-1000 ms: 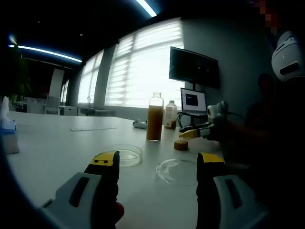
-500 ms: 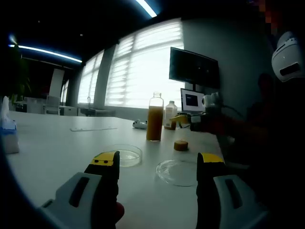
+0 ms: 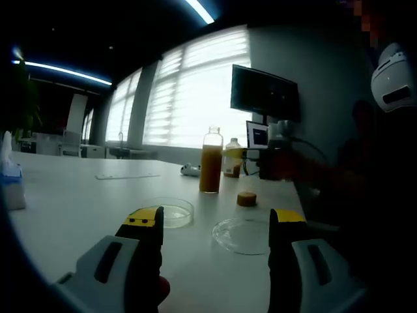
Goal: Open the Petri dish lid, place the lid on the table, pour the liquid culture medium into the Petri dish, pick up the Petri dish lid from the table, and close the Petri dish
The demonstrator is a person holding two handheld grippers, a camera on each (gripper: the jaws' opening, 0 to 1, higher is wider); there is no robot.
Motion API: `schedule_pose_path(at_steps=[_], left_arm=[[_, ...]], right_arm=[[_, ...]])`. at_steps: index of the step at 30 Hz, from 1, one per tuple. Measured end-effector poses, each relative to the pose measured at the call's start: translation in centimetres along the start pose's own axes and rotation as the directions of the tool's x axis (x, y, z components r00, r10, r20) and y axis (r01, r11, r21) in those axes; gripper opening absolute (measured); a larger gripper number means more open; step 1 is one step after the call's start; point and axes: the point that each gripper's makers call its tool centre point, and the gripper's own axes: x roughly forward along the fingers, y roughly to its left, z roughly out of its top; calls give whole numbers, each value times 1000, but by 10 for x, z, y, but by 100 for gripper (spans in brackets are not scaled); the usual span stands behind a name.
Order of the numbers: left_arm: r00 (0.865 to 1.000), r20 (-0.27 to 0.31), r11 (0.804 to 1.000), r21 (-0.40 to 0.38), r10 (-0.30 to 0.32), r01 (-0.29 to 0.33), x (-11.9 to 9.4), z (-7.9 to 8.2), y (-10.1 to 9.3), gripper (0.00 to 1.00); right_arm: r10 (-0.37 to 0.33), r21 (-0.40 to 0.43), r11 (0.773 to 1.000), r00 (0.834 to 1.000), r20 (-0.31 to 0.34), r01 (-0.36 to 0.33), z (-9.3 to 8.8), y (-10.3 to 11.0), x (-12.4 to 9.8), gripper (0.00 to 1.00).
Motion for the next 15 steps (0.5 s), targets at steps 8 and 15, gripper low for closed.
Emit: schedule_pose_path(at_steps=[8, 15], left_arm=[[1000, 2, 1000, 1, 4, -4, -1, 0, 4, 56], [1000, 2, 1000, -1, 0, 0, 0, 0, 4, 56]], right_arm=[[-55, 46, 997, 998, 5, 55, -1, -18, 26, 53], [-57, 51, 997, 998, 1, 57, 2, -22, 36, 53]])
